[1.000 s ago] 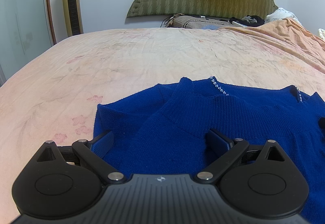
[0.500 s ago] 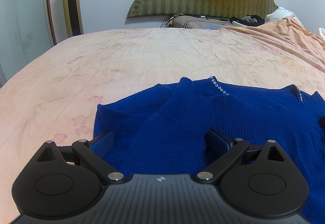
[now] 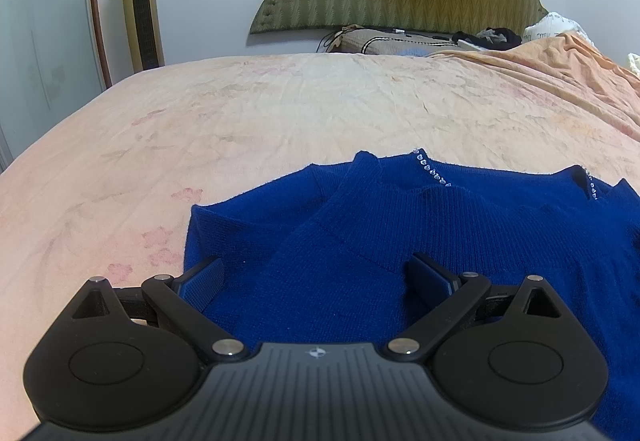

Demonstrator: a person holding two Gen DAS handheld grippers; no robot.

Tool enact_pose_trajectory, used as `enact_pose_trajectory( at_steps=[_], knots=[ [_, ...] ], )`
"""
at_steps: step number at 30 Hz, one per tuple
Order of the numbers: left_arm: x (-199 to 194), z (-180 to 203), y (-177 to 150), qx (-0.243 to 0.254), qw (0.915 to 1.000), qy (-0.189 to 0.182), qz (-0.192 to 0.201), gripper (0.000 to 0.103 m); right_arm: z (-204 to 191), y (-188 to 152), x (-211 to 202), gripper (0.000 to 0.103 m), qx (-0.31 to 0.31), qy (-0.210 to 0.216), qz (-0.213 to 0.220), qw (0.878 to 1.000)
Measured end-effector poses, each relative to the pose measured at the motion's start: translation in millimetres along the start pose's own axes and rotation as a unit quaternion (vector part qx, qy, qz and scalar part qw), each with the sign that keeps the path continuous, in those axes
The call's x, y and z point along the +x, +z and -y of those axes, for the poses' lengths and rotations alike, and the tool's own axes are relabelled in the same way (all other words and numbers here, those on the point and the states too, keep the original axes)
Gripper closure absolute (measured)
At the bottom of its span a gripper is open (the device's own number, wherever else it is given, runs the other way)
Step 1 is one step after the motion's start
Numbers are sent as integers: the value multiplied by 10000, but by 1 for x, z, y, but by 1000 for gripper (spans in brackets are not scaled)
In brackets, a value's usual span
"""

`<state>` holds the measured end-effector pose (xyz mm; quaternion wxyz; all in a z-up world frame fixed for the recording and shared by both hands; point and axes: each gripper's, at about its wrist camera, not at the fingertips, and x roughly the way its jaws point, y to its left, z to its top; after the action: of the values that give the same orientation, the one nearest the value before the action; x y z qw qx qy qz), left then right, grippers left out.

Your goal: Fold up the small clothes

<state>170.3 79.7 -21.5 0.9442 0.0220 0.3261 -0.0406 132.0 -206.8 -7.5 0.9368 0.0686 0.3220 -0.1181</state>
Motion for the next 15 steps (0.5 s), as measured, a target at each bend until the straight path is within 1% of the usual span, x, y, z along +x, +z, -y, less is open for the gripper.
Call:
enact_pose_trajectory(
  at_steps=[2, 4, 7, 9, 10, 11, 12, 13, 14, 15],
  knots=[
    [0, 0, 0, 6, 10000, 7, 1, 4, -2, -4, -15, 0, 117, 31, 163, 9998],
    [0, 0, 0, 23, 10000, 26, 7, 3, -5, -9, -30, 0, 137, 185, 286, 9993],
    [1, 1, 0, 28, 10000, 30, 1, 3, -16, -16, -45, 0, -100, 270, 310, 9991],
    [-2, 0, 2, 95, 9999, -27, -96, 3, -25, -20, -42, 0, -499, 100, 167, 9986],
    [-8, -3, 4, 135, 9997, -87, -198, 3, -27, -21, -39, 0, -646, -33, 52, 9979],
    [-18, -8, 5, 105, 9996, -180, -209, 3, -28, -21, -38, 0, -705, -180, -42, 9973],
    [-29, -15, 3, 67, 9994, -325, -130, 3, -28, -21, -46, 1, -656, -232, 49, 9976],
    [-40, -23, 1, 50, 9988, -475, -49, 3, -26, -22, -58, 0, -611, -184, 254, 9976],
    [-50, -31, -2, 58, 9984, -558, -16, 3, -26, -22, -70, 0, -612, -68, 481, 9969],
    [-57, -39, -5, 80, 9984, -555, -33, 3, -29, -23, -82, 0, -658, 74, 679, 9955]
  ],
)
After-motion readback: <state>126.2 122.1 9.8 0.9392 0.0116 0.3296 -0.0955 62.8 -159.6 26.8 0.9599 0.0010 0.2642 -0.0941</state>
